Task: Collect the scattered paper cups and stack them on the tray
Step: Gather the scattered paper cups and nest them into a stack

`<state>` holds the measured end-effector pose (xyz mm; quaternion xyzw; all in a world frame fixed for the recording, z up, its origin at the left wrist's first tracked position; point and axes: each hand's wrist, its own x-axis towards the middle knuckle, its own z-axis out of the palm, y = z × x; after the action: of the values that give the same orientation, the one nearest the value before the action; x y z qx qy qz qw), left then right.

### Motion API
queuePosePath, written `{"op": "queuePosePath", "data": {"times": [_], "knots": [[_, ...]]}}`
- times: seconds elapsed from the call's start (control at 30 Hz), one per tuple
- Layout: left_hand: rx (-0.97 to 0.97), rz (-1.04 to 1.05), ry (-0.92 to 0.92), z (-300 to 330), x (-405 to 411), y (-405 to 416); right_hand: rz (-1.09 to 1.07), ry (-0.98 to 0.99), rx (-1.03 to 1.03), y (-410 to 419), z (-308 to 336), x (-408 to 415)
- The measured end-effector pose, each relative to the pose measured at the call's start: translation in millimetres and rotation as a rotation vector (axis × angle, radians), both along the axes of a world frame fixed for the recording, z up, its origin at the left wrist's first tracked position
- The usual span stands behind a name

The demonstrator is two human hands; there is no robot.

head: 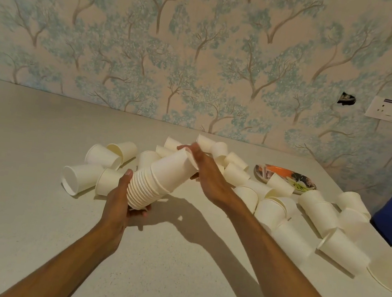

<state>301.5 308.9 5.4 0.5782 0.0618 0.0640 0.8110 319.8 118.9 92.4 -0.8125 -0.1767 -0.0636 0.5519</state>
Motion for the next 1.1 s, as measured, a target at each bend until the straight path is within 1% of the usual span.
{"op": "queuePosePath", "data": {"times": [0.07,0.1,0.13,0.17,0.3,0.33,0.37,0.43,0.5,0.57,0.63,0.73,0.9,0.97,1.03,1.1], "knots": [[-0.024,0.030,-0.039,6,-3,4,-0.076,0.036,0.176,6,-6,5],[-0.034,0.051,-0.055,9,-4,7,-0.127,0.020,0.194,11,-11,7],[-0.046,0.072,-0.065,11,-5,10,-0.172,-0.008,0.146,15,-17,7],[-0.060,0.094,-0.067,13,-5,14,-0.195,-0.050,0.040,18,-24,8],[-0.091,0.124,-0.041,19,-3,32,-0.118,-0.140,-0.599,28,-54,16],[-0.089,0.131,-0.037,20,-2,35,-0.093,-0.191,-0.719,32,-59,18],[-0.089,0.141,-0.034,19,-1,38,-0.077,-0.248,-0.780,34,-64,20],[-0.084,0.156,-0.024,18,-1,44,-0.085,-0.320,-0.771,36,-70,23],[-0.070,0.166,-0.011,17,0,50,-0.105,-0.346,-0.762,33,-71,26],[-0.057,0.169,-0.005,16,2,57,-0.096,-0.323,-0.767,29,-71,28],[-0.043,0.170,0.000,16,3,63,-0.085,-0.243,-0.656,23,-71,27],[-0.019,0.179,-0.007,16,7,71,-0.130,-0.126,-0.269,10,-65,22],[0.007,0.170,-0.015,15,11,81,-0.193,-0.067,0.240,5,-31,15],[0.008,0.168,-0.013,16,13,83,-0.198,-0.074,0.443,6,-14,10],[0.014,0.169,-0.014,17,15,84,-0.203,-0.109,0.548,10,1,4],[0.031,0.164,-0.018,17,17,84,-0.185,-0.145,0.564,18,13,-1]]}}
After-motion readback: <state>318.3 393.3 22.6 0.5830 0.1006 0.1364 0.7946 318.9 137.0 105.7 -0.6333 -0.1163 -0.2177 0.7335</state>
